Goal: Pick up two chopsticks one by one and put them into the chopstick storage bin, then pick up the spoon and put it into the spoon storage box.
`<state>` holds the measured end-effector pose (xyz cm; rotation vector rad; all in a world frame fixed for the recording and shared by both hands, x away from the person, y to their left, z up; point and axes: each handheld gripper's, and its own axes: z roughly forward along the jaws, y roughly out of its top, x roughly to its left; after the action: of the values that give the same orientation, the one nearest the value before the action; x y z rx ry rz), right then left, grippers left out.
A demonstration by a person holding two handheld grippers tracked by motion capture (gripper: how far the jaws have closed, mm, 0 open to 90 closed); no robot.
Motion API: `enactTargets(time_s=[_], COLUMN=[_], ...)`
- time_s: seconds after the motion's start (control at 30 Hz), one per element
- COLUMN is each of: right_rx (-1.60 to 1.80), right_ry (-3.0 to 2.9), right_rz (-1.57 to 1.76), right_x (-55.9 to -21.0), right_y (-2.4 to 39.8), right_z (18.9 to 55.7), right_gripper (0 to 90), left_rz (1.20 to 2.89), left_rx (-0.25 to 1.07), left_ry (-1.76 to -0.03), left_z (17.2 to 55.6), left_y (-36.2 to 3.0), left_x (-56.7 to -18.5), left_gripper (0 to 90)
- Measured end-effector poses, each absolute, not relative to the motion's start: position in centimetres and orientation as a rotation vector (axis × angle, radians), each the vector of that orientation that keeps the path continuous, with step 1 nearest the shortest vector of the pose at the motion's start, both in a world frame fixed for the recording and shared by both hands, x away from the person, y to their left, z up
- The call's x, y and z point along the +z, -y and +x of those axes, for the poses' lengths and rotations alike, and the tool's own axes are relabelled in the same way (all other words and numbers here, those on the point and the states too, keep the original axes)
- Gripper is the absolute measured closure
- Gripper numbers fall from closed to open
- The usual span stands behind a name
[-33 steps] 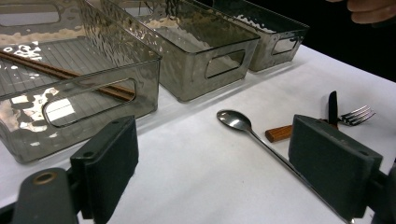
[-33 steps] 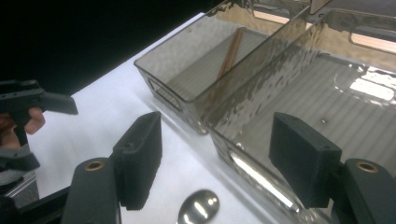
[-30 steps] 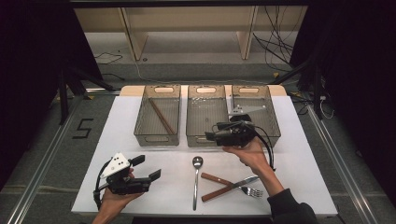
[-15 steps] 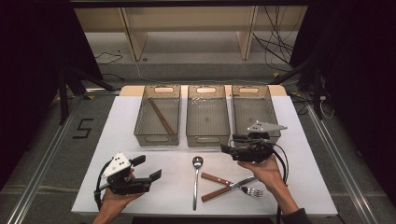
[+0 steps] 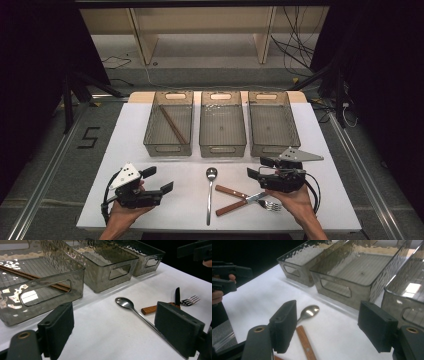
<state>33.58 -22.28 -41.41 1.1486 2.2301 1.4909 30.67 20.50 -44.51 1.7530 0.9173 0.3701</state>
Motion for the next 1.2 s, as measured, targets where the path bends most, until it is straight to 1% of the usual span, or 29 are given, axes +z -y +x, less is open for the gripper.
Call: enactTargets(time_s=[0.23, 0.6, 1.07, 1.2], right_rx=[1.485, 1.503, 1.495, 1.496], right_ry=[-2.215, -2.174, -2.167, -2.168], right_rz=[1.167, 1.189, 1.185, 1.179], right_x=[-42.6, -43.4, -43.9, -43.9], right_y=[23.3, 24.7, 24.4, 24.3], right_z=[32.3, 31.1, 30.3, 30.3], right_gripper=[30.8, 30.3, 28.7, 28.5], left_rz=[1.758, 1.764, 1.784, 1.779], left_rx=[0.361, 0.342, 0.314, 0.285], left_ry=[-0.916, -0.923, -0.927, -0.922], left_z=[30.8, 31.1, 31.3, 31.3], left_y=[-20.2, -19.7, -19.5, -19.2], left_x=[-44.4, -44.5, -44.6, -44.5], left_gripper=[15.6, 15.6, 15.6, 15.6])
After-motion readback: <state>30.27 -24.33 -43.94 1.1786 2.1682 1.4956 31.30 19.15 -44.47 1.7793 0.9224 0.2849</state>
